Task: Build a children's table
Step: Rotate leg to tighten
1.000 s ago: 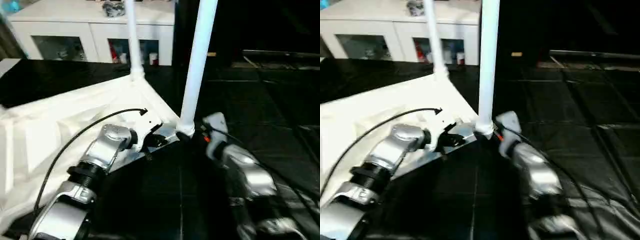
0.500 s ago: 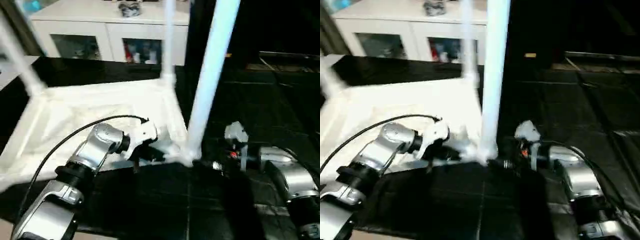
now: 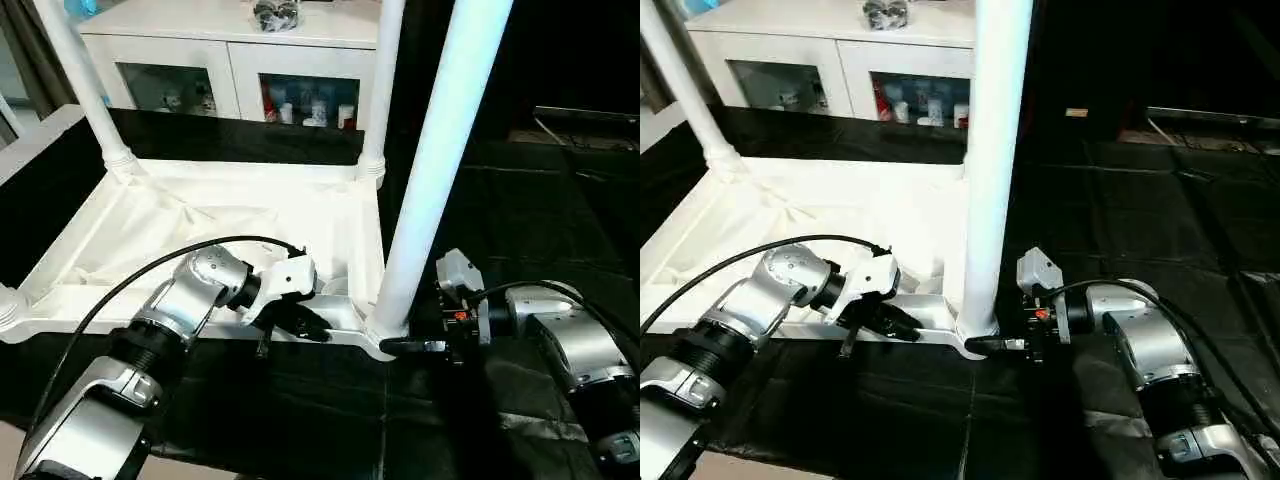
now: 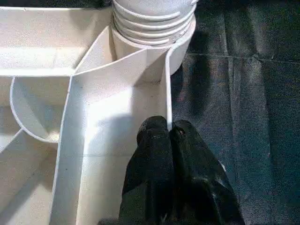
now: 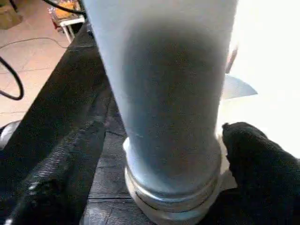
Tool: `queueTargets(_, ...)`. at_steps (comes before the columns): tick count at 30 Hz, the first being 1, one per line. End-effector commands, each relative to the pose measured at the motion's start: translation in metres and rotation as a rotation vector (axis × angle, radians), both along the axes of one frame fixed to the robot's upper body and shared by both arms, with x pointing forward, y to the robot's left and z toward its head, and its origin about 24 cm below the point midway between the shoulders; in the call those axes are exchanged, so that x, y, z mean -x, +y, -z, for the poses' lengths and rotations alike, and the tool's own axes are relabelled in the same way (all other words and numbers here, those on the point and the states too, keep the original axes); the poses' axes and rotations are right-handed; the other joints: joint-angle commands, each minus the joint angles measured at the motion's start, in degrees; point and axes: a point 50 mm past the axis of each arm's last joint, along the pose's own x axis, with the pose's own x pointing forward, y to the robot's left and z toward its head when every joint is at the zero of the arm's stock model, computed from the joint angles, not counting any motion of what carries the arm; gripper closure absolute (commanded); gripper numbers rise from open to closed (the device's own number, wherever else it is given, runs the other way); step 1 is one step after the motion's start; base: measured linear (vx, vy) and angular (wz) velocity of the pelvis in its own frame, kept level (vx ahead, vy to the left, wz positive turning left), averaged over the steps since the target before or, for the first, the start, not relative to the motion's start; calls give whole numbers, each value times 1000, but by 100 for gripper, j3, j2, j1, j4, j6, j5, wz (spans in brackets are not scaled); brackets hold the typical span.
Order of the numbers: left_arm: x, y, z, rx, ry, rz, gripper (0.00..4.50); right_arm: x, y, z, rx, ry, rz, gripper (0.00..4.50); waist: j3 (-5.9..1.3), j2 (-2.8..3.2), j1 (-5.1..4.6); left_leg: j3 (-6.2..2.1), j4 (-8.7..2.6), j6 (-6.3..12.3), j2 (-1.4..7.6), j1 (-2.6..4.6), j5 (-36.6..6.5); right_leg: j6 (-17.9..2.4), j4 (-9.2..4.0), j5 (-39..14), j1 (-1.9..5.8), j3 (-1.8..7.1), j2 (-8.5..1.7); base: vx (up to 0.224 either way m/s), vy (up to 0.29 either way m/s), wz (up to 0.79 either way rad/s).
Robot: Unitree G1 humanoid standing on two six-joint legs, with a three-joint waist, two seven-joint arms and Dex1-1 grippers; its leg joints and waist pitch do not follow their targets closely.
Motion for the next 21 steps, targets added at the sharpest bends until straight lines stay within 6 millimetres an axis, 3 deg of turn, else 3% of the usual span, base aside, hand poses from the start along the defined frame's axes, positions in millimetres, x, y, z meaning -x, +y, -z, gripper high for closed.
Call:
queueTargets(1,4,-5,-1,-32,4,81,450,-3,1,-4,10,-13,-33,62,-441,-123,-24,-100,-330,557,355,46,-680,-993,-405,-1468,265,348,-602,0,0,0)
queueTargets(14,5,-4,1,-35,7,92,450,-3,2,-1,13,5,-51,165,-452,-114,-13,-104,-324,564,361,44,-617,-977,-389,-1400,265,349,-593,0,0,0)
queueTargets(21,1,-7,0,-7,16,31,450,1,8,3,-27,44,-43,177,-453,-100,-18,-104,-320,569,362,51,-621,-1030,-387,-1315,266,347,-588,0,0,0)
